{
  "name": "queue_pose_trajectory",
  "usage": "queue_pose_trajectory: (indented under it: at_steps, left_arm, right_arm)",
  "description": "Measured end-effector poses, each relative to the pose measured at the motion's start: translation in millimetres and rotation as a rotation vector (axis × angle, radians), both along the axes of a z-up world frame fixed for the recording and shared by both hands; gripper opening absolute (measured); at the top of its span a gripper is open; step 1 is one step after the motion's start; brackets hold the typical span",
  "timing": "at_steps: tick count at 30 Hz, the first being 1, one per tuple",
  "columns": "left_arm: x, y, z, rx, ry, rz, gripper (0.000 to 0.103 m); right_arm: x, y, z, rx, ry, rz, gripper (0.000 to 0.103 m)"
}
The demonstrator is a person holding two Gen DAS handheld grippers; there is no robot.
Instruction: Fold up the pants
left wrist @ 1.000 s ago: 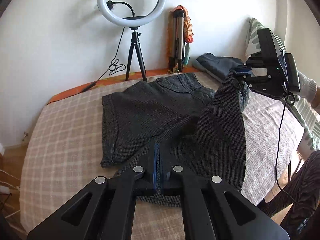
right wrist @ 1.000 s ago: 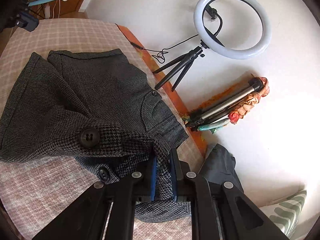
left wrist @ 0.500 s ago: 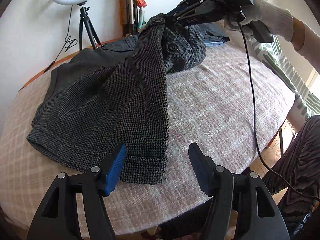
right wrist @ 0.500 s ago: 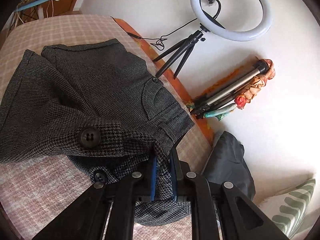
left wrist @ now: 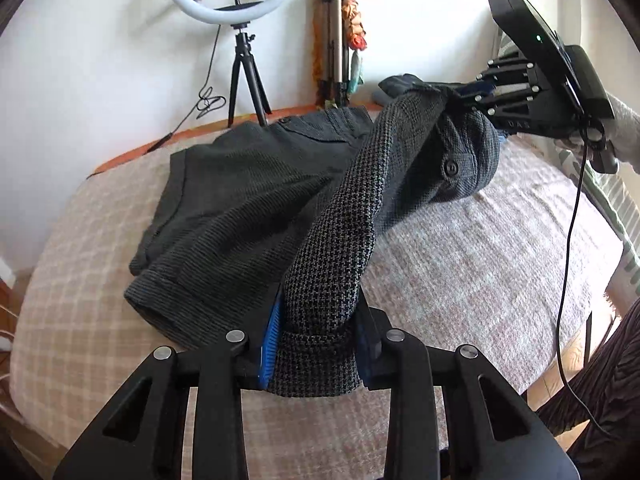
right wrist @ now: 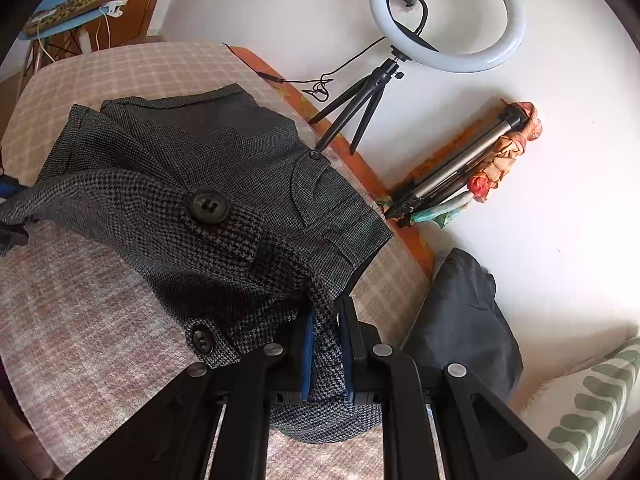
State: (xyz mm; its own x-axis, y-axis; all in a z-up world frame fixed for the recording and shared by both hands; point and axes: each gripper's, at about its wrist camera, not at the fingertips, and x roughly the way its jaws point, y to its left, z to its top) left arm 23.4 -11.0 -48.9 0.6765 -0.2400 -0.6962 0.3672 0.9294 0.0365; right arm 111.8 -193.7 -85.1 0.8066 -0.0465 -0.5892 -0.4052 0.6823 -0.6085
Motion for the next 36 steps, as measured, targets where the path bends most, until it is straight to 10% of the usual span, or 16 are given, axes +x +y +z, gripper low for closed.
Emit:
queue_pose_trajectory:
  at_steps: [9, 29, 36]
  left_arm:
    - [85, 51, 79, 0.105, -0.113, 0.033, 0.009]
    - [288, 48, -1, 0.234, 0.077, 0.024, 0.009]
    - [314, 58, -38, 0.210, 0.121, 0.044, 0.009]
  right_arm:
    - [15, 29, 34, -0.032, -0.042, 0.050, 0.010]
    - [223, 34, -6, 0.012, 0.124, -0.046, 0.012]
    - [235, -49, 0, 0.450, 0.183, -0.179, 0.060]
